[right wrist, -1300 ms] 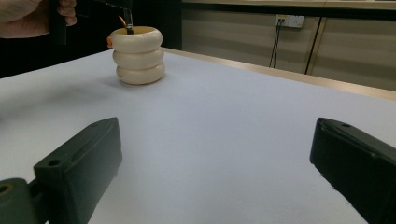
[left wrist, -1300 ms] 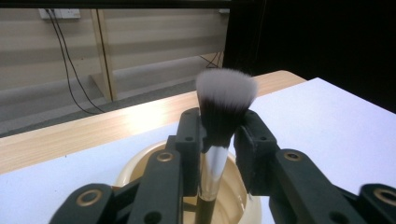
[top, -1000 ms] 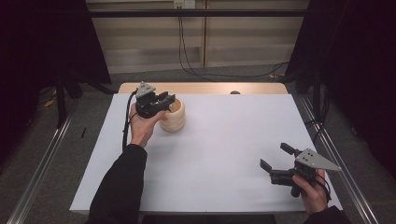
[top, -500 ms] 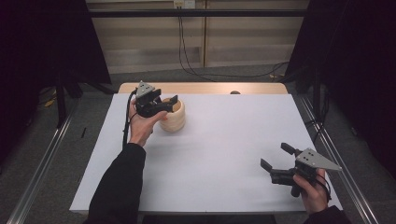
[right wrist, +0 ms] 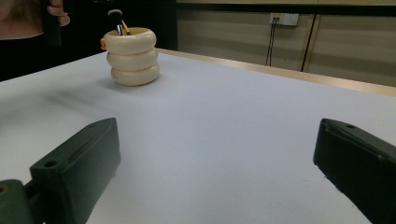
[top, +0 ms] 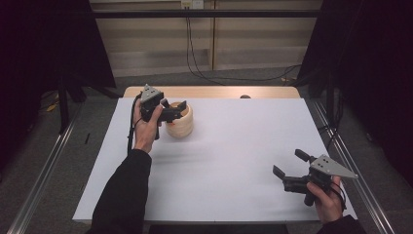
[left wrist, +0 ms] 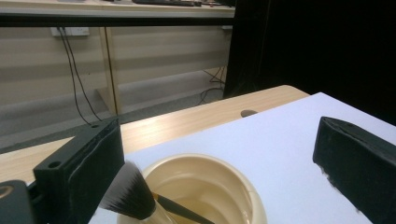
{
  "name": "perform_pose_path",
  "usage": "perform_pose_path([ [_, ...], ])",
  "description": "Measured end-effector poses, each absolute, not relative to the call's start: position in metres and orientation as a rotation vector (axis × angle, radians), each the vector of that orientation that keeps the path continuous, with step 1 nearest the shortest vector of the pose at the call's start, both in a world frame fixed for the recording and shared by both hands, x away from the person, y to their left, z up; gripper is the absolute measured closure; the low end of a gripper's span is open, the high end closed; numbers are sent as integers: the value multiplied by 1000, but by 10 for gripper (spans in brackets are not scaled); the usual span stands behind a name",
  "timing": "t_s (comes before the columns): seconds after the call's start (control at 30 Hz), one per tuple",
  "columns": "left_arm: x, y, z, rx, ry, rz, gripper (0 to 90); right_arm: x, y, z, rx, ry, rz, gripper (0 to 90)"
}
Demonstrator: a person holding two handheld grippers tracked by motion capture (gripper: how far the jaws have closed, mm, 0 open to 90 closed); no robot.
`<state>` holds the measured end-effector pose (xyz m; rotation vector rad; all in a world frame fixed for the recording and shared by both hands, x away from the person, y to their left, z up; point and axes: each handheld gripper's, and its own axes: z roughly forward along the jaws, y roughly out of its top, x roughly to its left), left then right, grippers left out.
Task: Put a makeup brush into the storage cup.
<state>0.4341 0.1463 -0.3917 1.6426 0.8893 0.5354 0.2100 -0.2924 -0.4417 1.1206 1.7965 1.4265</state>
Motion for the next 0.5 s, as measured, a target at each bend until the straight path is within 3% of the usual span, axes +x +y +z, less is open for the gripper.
perform_pose_path([
  [0.5,415,148,-384,1639,849,535,19,209,-291,-441,1121,1787,1421,2],
])
